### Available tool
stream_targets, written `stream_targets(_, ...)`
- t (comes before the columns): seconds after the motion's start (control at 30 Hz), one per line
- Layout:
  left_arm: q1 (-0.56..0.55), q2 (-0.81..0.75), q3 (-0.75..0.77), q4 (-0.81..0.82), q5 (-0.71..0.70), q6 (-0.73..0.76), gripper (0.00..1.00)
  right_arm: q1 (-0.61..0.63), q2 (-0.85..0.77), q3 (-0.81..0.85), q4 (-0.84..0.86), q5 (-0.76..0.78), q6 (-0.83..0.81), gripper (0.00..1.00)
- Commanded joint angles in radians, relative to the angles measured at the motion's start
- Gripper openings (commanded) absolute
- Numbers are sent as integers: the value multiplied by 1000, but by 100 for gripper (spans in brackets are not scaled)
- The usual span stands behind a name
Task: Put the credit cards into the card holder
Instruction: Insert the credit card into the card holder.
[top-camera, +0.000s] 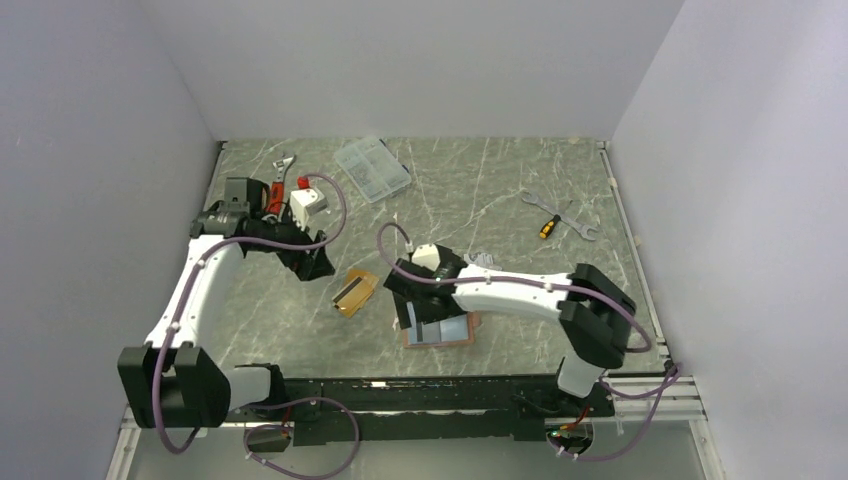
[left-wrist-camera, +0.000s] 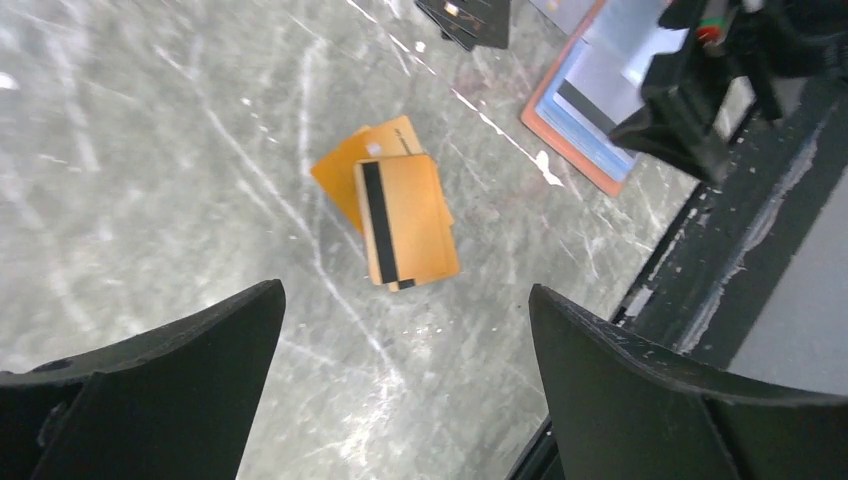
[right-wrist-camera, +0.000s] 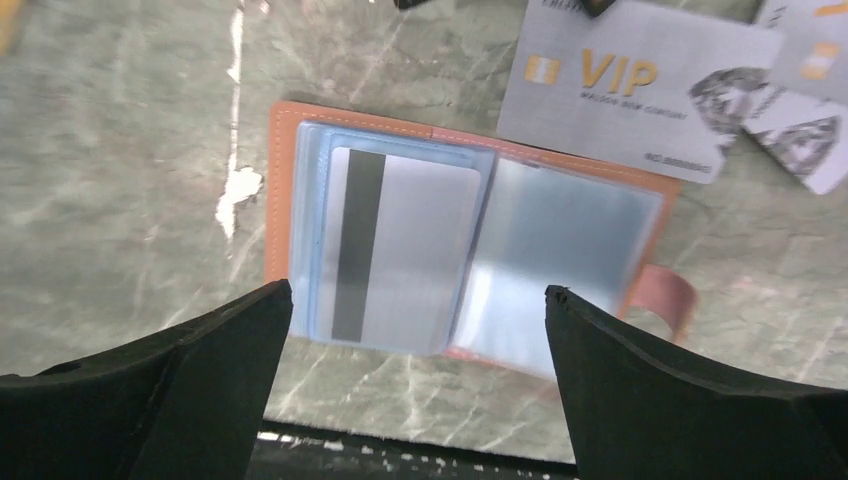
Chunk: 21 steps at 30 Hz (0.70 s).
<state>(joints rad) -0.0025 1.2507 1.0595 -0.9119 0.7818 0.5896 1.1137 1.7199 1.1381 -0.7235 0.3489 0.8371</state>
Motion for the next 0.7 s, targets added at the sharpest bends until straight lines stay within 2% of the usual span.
stream_targets(0.0, -1, -97, 110, -58, -123, 26, 99, -48, -183, 32, -45, 13, -52, 100)
stream_targets(0.13, 24, -71, -34, 11, -219, -14, 99, -114, -341, -95, 36, -47, -67, 100)
stream_targets(0.23, 42, 70, 54, -188, -47, 121, 99, -188, -473, -239, 82, -119, -50, 100)
stream_targets(0.27, 46, 67, 60, -172, -42, 113, 99, -210, -525, -288, 97, -143, -44, 100)
stream_targets(0.4, 47, -91, -22, 76, -108, -30, 99, -277, -690, -461, 127, -201, -16, 100)
stream_targets(0.5, 56, -102, -69, 175, -214, -143, 99, -311, -788, -583, 205, -296, -3, 100)
stream_targets(0.53, 68, -74, -65, 182, -227, -167, 99, -316, -812, -620, 249, -331, 7, 100)
stream_targets(0.57, 95, -38, -46, 141, -167, -145, 97, -324, -826, -657, 292, -371, 15, 100)
stream_targets(0.6, 125, -8, -32, 113, -116, -143, 91, -329, -837, -686, 324, -400, 27, 100)
stream_targets(0.67, 142, -33, -42, 148, -133, -171, 86, -338, -838, -740, 398, -444, 43, 98)
